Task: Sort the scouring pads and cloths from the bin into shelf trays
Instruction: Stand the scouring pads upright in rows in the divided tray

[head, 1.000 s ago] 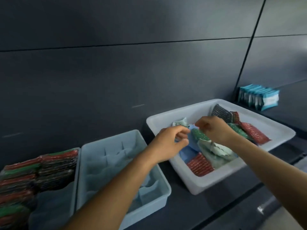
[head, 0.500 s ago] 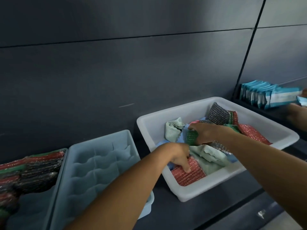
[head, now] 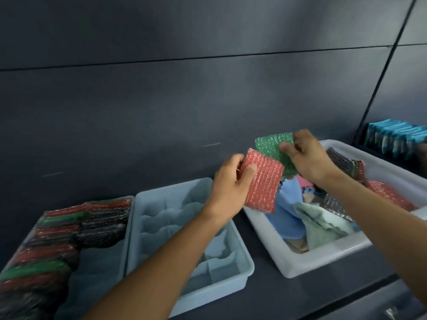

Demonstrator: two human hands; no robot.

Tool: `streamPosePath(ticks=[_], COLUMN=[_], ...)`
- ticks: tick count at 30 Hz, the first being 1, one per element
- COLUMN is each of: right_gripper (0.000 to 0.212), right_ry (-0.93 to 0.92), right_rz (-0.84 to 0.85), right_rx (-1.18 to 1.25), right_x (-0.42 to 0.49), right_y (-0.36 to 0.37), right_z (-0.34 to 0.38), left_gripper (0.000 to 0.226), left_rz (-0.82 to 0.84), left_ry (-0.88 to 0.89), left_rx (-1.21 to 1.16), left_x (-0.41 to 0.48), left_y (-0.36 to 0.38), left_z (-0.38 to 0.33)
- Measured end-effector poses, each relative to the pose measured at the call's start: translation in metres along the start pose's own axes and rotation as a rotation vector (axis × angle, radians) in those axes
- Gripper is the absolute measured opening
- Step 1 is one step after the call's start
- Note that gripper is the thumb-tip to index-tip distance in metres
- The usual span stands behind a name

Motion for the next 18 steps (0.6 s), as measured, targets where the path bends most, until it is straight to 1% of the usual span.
streamPosePath(ticks=[1, 2, 4, 5, 7, 9, 12, 13, 15, 18], right_gripper=[0.039, 0.038, 0.031, 0.027, 0.023, 0.022, 0.020, 0.020, 0.017, 0.015], right_ry=[0.010, 0.019, 0.030, 0.035, 0.031, 0.008, -0.024, -0.035, -0.069, -0.141], right_rz=[-0.013, -0.019, -0.010, 0.003, 0.041, 0.080, 0.105, 0.110, 0.126, 0.155], right_rx=[0.060, 0.132, 0.258, 0.302, 0.348, 0.400, 0.511, 0.537, 0.554, 0.514], right_x=[-0.003, -0.006, -0.012, -0.016, -0.022, -0.028, -0.037, -0.040, -0.045, -0.050], right_y=[0.007, 0.015, 0.032, 0.040, 0.057, 0.073, 0.093, 0.098, 0.110, 0.122], right_z=[0.013, 0.026, 0.047, 0.057, 0.078, 0.097, 0.128, 0.136, 0.154, 0.175], left_gripper=[0.034, 0.033, 0.019, 0.014, 0.016, 0.023, 0.036, 0.036, 0.032, 0.030], left_rz=[-0.024, -0.041, -0.082, -0.113, -0.183, -0.217, -0.179, -0.156, -0.114, -0.071], left_ry=[0.005, 0.014, 0.031, 0.030, 0.000, -0.088, -0.276, -0.302, -0.283, -0.250], left_rx=[-0.014, -0.038, -0.087, -0.085, -0.038, -0.012, 0.008, 0.042, 0.166, 0.481], left_x=[-0.009, -0.020, -0.038, -0.046, -0.061, -0.073, -0.087, -0.090, -0.093, -0.090], left_y=[-0.018, -0.038, -0.081, -0.105, -0.155, -0.205, -0.263, -0.275, -0.294, -0.302], left_z=[0.003, 0.007, 0.019, 0.026, 0.040, 0.054, 0.072, 0.075, 0.083, 0.099])
Point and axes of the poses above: each hand's wrist, its own x-axis towards the middle knuckle, its own y-axis out of the palm, z = x × y, the point moved 4 cm from there along x, towards the middle knuckle, and after that the axes turned 12 degrees about -y, right-handed, at the moved point
